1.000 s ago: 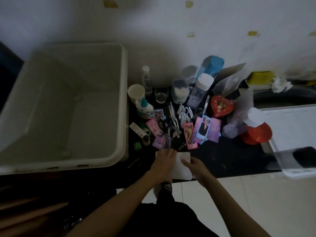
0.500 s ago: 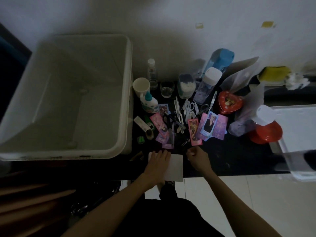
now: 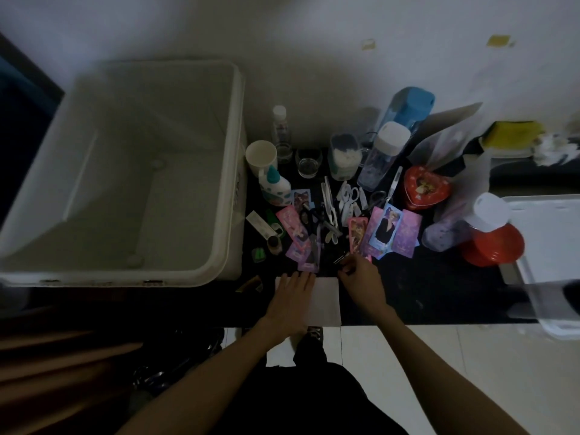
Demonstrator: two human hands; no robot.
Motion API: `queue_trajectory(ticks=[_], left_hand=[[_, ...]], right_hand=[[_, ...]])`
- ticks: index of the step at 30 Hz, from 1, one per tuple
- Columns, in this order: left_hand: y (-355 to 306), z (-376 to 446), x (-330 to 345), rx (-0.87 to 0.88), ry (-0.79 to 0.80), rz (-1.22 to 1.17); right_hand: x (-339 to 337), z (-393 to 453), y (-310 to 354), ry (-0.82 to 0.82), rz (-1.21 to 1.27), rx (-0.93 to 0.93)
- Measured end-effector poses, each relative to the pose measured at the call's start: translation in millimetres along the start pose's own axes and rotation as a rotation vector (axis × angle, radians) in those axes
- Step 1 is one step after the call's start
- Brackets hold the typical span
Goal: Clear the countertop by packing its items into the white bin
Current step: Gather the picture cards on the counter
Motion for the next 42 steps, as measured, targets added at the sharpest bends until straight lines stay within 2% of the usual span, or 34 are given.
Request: queue_trajectory(ticks=[7,10,14,17,23,27,31,36,39,42], left_hand=[[13.0,7.5,-3.4,-0.005,-0.072,-0.111],[20.5,6.9,-17.2,0.025,-0.124,-0.200],[29.7,9.9,-55.5,0.008,-0.327,-0.464],[23.9,28.8,-81.8,-0.038,-0.424,-0.701],[-32.6,93.9,-88.9,-0.197,-0.194,-0.950],[-44.9,109.3,-77.8,-0.353,-0.198,-1.115],[-45.1,120.8,-69.4,-0.434,-0.236,-1.261],[-44.8,129.0,-70.5,-0.494,-0.280,-1.351],[-46.7,129.1,-74.0,-0.504,-0.337,-1.366],[-46.9,137.0,-74.7,-0.501,-0.374,-1.325]], right_hand=[[-17.6,10.1,27.5,-0.025,0.072,-0.100],[-37.7,19.3,23.2,-0.066,0.120,-0.066],[-68.0,30.4,-15.6,-0.170,0.143,0.193],[-82.3,35.8,-43.0,-0.262,-0.002,0.396],[-82.5,42.3,-50.1,-0.295,-0.062,0.482],[-79.2,45.6,-48.8,-0.319,-0.119,0.493],[-72.9,53.5,-52.7,-0.320,-0.145,0.528],[-69.6,69.2,-55.3,-0.216,-0.008,0.541],[-70.9,70.3,-55.0,-0.180,-0.014,0.460],[-67.2,67.1,-55.4,-0.186,0.019,0.280]])
Point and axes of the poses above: each hand's wrist, its own z-axis towards the middle knuckle, its own x-axis out of the palm, y = z × x, the point moved 6 cm from there along z, towards the middle knuckle, and after that the axes turned 3 degrees about x, right-handed, at the moved point
